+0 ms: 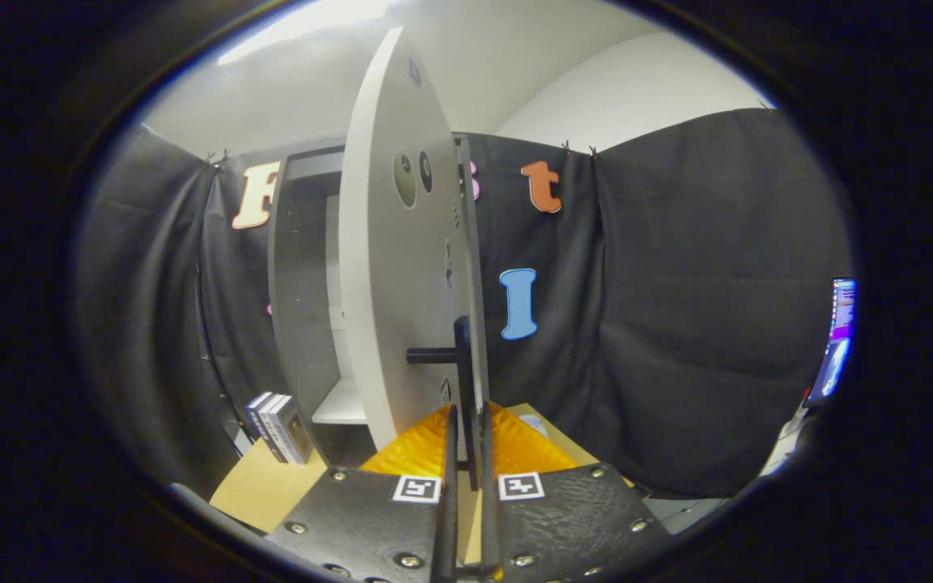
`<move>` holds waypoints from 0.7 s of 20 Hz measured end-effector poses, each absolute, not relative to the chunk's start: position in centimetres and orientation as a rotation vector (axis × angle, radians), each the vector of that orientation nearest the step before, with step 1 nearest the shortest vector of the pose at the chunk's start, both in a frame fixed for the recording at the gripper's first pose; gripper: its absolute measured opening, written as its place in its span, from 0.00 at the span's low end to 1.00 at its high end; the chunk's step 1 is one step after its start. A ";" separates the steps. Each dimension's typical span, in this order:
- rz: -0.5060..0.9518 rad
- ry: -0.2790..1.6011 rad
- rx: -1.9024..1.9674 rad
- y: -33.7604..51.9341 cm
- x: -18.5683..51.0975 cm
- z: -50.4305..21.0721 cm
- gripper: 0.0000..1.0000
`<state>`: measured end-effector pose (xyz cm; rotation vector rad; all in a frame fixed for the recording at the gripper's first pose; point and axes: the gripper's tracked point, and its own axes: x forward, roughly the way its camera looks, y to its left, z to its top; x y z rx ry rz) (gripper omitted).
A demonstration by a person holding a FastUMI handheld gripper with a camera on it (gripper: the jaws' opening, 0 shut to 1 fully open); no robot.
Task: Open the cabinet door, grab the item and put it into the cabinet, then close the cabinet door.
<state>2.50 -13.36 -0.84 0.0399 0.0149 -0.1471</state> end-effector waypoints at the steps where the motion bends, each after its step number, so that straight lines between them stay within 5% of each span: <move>1: -0.163 0.013 0.031 -14.7 2.4 -0.9 0.11; 14: -0.042 -0.003 0.085 -23.8 3.1 -0.9 0.04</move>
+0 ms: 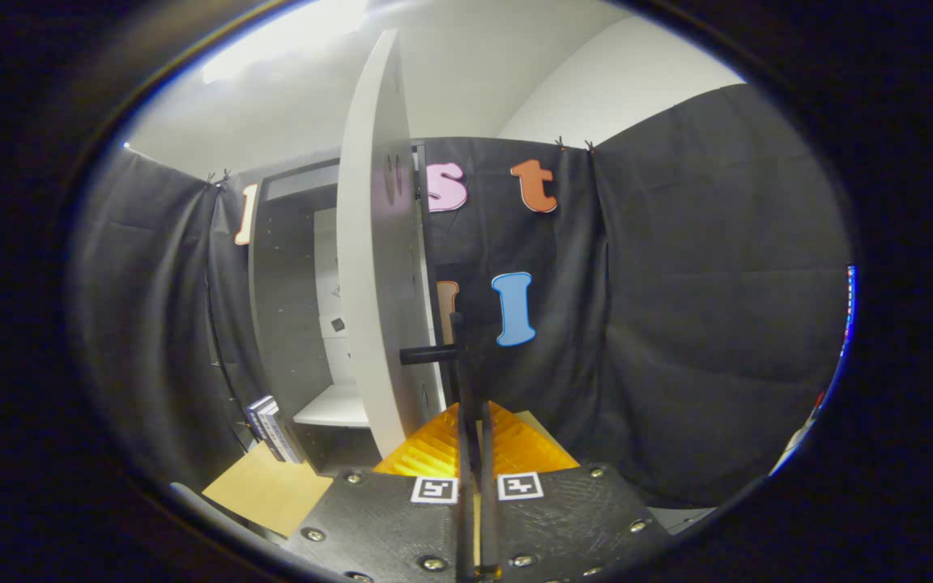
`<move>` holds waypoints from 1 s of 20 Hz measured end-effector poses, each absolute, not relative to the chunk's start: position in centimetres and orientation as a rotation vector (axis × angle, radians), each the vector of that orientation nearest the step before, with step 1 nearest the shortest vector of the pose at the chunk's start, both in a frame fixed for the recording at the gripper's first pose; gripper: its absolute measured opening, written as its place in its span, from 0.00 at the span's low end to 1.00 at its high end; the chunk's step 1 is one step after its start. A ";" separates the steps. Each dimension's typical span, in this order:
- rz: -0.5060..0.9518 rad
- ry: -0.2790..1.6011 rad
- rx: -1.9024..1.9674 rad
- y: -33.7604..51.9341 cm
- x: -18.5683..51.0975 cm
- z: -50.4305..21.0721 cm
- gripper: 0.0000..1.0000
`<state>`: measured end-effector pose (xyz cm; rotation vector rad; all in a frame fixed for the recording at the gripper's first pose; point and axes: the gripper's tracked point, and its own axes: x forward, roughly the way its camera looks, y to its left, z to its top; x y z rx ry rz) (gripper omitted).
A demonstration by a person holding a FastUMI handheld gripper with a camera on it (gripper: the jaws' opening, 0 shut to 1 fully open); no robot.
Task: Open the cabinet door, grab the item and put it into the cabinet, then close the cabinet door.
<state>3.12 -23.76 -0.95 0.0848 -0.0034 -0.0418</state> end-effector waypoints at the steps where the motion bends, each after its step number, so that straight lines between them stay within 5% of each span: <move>1: -0.028 -0.004 0.093 -24.0 3.3 -1.0 0.04; 17: 0.034 -0.017 0.111 -16.4 -3.0 -1.0 0.05; 20: 0.096 0.039 0.118 -11.6 -2.3 -3.4 0.24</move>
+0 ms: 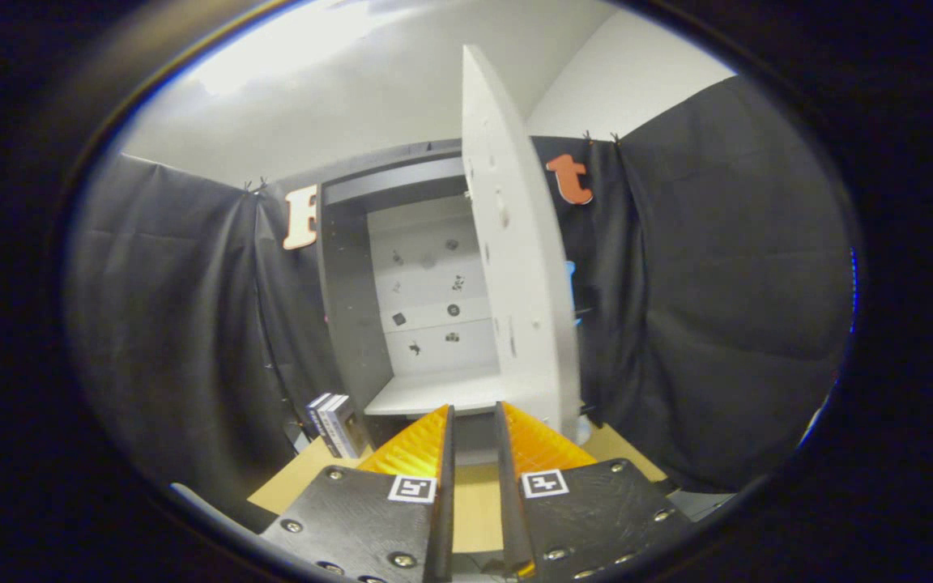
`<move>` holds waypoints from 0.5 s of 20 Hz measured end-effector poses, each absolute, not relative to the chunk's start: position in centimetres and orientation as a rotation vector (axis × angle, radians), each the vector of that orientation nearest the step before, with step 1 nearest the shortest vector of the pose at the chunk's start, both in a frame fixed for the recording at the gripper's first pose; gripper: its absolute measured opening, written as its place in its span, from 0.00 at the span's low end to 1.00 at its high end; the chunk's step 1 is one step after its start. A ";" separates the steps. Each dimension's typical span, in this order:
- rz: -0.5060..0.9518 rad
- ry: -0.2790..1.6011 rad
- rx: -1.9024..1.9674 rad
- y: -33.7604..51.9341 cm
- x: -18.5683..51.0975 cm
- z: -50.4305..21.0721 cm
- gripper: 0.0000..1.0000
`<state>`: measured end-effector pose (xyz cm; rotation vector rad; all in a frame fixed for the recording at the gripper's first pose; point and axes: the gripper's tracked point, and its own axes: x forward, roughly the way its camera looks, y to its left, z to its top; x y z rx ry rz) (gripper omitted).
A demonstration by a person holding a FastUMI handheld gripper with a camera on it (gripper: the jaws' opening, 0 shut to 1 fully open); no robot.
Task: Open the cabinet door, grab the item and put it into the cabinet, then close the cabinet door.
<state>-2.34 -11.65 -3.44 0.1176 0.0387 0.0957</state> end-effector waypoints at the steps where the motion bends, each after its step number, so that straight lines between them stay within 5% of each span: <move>1: 0.125 0.044 0.117 -9.8 -1.7 -4.1 0.34; 5: 0.214 0.136 0.123 -4.4 0.5 -9.2 0.76; 10: 0.252 0.230 0.190 0.2 4.8 -15.5 0.99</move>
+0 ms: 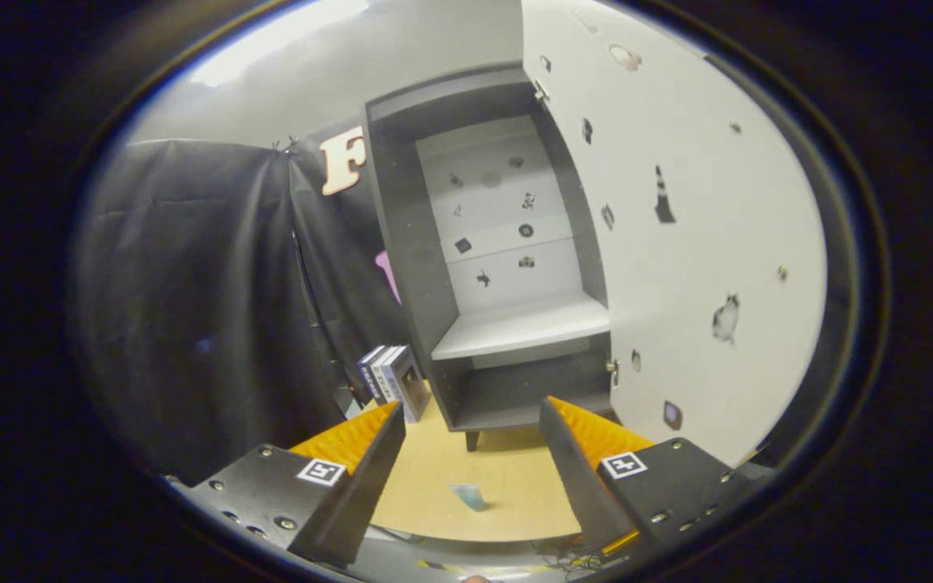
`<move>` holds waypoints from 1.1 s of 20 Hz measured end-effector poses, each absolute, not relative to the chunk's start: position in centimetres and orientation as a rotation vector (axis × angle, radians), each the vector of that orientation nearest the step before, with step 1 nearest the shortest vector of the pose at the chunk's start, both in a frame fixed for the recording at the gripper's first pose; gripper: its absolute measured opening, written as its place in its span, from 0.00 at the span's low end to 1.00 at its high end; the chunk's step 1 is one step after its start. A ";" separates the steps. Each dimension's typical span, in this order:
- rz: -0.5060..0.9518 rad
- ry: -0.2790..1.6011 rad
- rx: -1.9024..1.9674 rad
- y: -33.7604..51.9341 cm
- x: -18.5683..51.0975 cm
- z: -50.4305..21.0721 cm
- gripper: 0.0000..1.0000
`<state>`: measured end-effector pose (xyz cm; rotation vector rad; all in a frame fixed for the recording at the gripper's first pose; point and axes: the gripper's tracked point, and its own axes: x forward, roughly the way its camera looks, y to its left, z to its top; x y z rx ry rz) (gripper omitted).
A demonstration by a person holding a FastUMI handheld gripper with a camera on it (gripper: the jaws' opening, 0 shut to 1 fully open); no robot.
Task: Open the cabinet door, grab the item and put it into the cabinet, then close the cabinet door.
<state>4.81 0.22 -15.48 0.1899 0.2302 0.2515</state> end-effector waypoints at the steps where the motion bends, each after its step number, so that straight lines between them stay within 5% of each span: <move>1: 0.260 0.249 0.206 0.8 5.4 -17.0 0.99; 22: 0.308 0.673 0.105 8.3 13.2 -46.0 0.98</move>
